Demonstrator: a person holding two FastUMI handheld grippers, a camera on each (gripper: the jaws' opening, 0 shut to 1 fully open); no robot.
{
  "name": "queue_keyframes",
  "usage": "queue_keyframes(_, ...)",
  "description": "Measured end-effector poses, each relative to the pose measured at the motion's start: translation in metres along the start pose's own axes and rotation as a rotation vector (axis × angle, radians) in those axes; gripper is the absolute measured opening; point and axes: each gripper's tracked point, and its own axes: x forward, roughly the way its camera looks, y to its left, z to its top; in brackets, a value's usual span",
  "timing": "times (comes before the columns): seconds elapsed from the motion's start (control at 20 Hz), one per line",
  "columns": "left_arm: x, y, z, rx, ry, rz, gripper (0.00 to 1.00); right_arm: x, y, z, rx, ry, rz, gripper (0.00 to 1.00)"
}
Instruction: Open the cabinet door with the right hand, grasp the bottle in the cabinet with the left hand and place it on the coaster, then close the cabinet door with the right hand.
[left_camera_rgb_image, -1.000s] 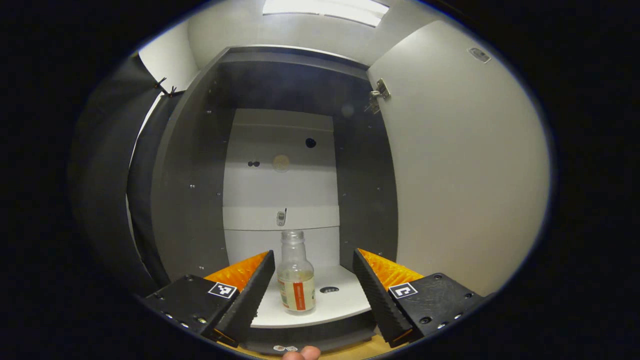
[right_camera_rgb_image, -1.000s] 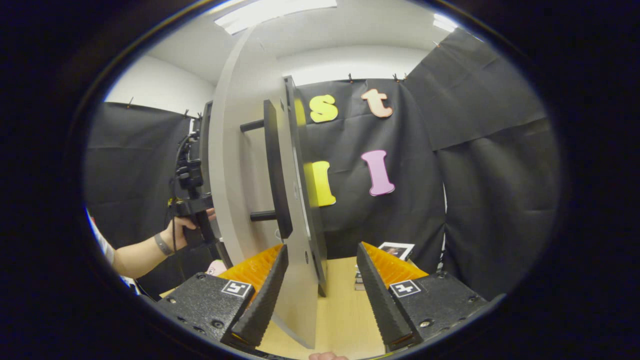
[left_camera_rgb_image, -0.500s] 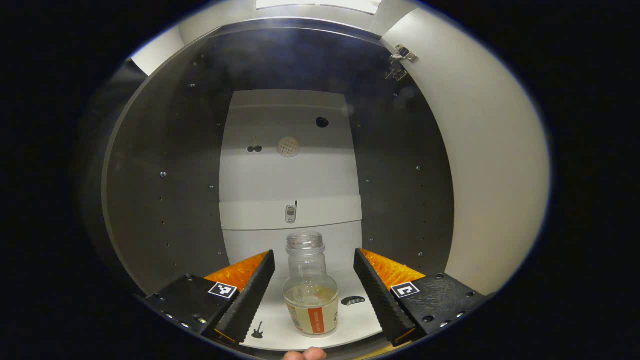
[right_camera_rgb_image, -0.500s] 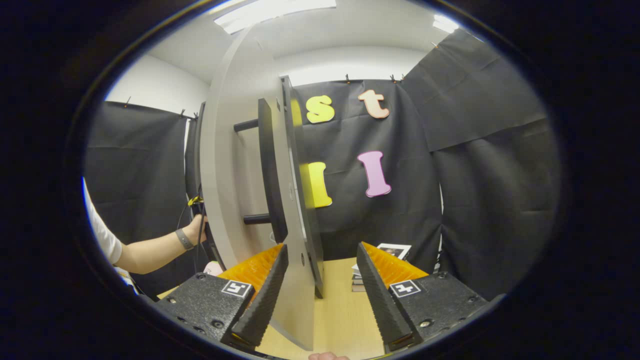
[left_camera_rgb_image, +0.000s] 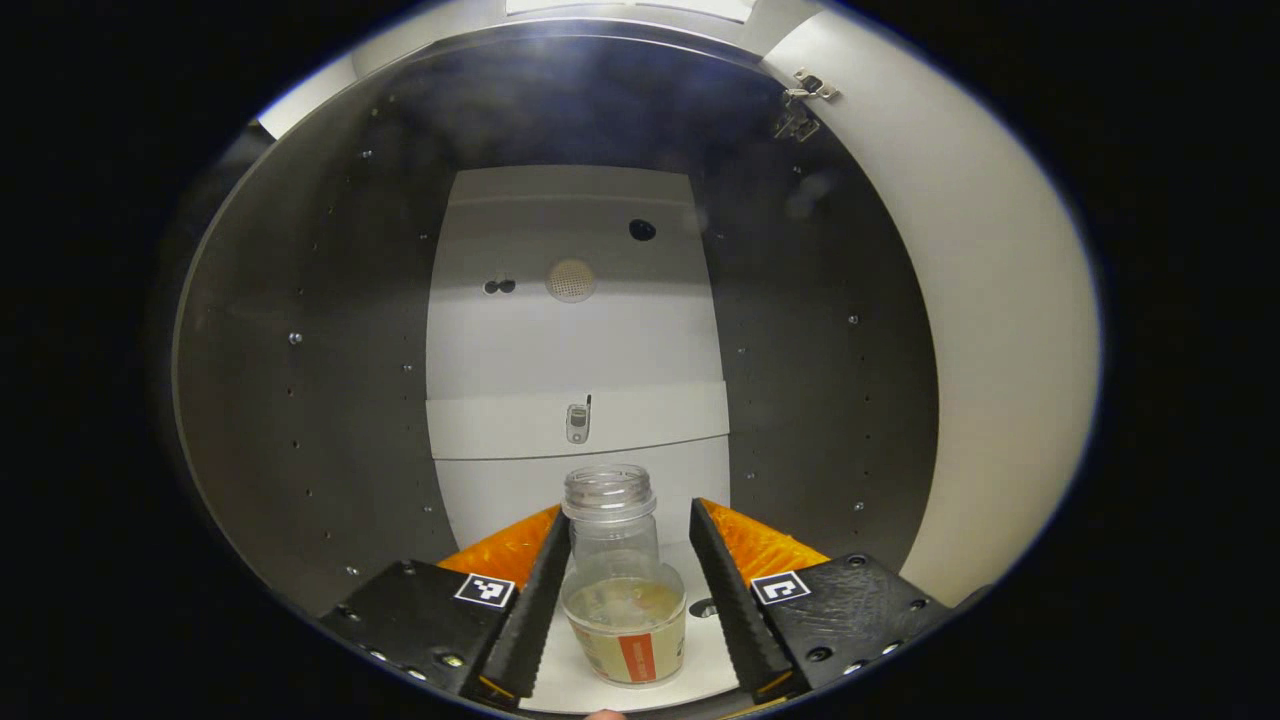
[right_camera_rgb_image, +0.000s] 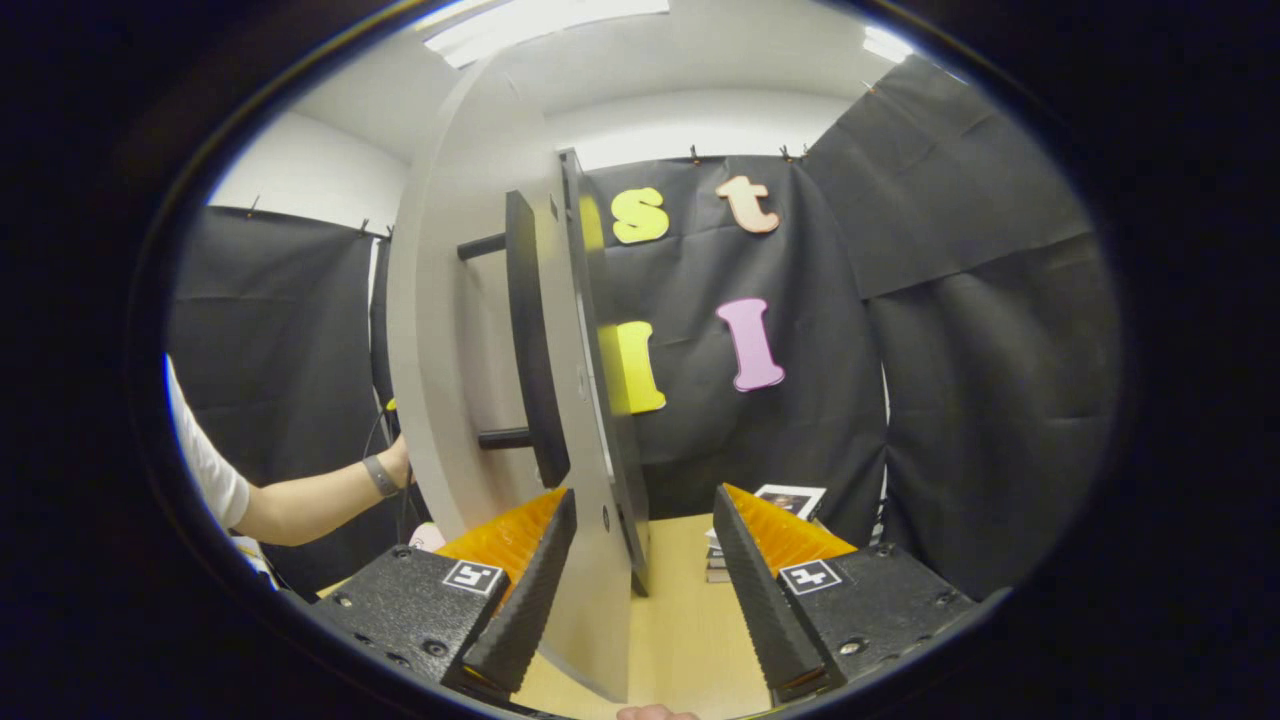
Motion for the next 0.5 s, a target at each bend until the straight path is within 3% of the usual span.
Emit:
queue_keyframes(0.05, 0.0, -0.001, 0.001, -0.001, -0.005, -0.005, 0.64, 0.0, 0.0, -0.001, 0.003, -0.001, 0.002, 0.86)
queue_keyframes(0.1, -0.001, 0.003, 0.004, 0.002, -0.016, 0.01, 0.7, 0.0, 0.0, -0.001, 0.008, 0.0, 0.004, 0.86)
queue_keyframes(0.15, 0.0, 0.005, 0.008, 0.003, -0.028, 0.022, 0.51, 0.0, 0.0, -0.002, 0.015, 0.0, 0.006, 0.86)
queue_keyframes(0.45, -0.015, 0.011, 0.008, -0.03, -0.011, 0.015, 0.41, 0.001, 0.0, -0.002, 0.02, 0.005, 0.006, 0.86)
queue_keyframes(0.5, -0.022, 0.013, 0.012, -0.029, -0.023, 0.019, 0.51, 0.0, 0.0, -0.002, 0.013, 0.005, 0.008, 0.86)
